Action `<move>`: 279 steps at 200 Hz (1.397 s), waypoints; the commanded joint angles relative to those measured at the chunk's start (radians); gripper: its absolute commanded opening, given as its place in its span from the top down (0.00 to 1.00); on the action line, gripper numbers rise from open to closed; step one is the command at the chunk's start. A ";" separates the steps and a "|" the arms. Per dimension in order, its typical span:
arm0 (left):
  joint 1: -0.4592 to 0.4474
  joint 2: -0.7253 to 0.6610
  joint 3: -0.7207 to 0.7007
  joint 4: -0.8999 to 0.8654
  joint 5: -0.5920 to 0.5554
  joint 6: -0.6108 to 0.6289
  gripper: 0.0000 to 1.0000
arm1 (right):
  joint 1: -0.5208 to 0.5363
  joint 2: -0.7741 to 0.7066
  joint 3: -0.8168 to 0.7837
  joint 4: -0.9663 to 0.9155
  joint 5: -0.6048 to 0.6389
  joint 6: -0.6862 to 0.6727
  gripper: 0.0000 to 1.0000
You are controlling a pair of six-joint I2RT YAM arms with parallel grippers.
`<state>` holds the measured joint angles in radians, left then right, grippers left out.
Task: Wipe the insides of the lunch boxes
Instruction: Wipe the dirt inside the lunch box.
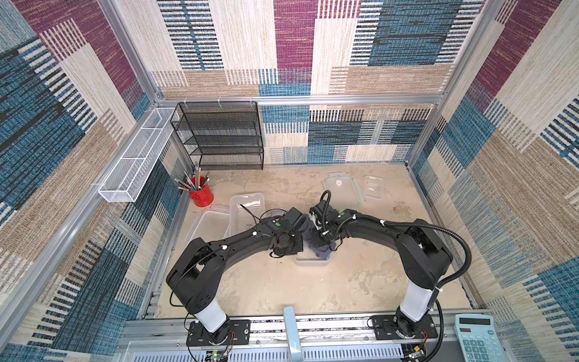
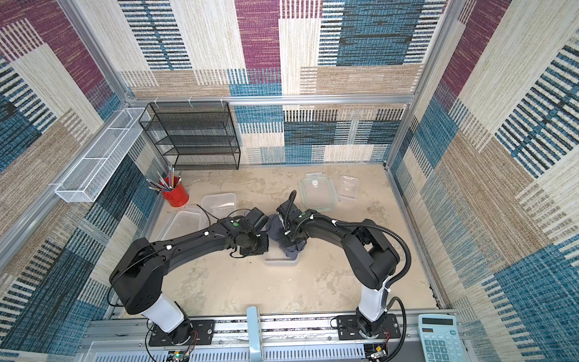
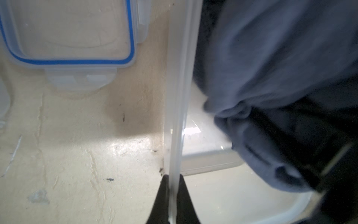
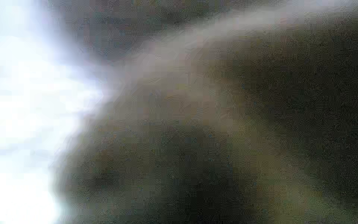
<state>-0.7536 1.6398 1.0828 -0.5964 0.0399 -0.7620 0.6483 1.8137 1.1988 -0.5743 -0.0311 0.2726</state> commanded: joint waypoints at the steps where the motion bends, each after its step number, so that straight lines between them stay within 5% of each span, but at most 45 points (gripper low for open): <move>1: 0.004 -0.014 -0.037 -0.169 -0.033 0.044 1.00 | -0.045 0.018 0.049 -0.042 0.173 -0.003 1.00; 23: -0.006 -0.005 -0.043 -0.166 0.005 0.058 1.00 | -0.059 0.071 0.147 -0.011 0.163 0.015 1.00; 51: -0.019 0.013 -0.024 -0.142 0.038 0.077 1.00 | -0.055 0.146 0.251 0.062 -0.001 0.074 1.00; 127: -0.030 0.047 0.047 -0.099 0.105 0.130 1.00 | 0.049 0.217 0.310 0.271 -0.251 0.230 1.00; 208: -0.010 0.076 0.123 -0.083 0.109 0.077 1.00 | 0.132 0.099 -0.003 0.206 -0.346 0.188 1.00; 252: 0.009 0.116 0.165 -0.091 0.106 0.076 1.00 | 0.165 -0.031 -0.172 0.244 -0.505 0.154 1.00; 279: 0.014 0.135 0.184 -0.123 0.100 0.101 1.00 | 0.163 -0.062 -0.185 0.123 -0.390 0.098 1.00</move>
<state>-0.7437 1.7611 1.2503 -0.7811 0.1287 -0.7033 0.8040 1.7756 1.0206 -0.3611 -0.4023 0.4377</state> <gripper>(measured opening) 0.089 0.102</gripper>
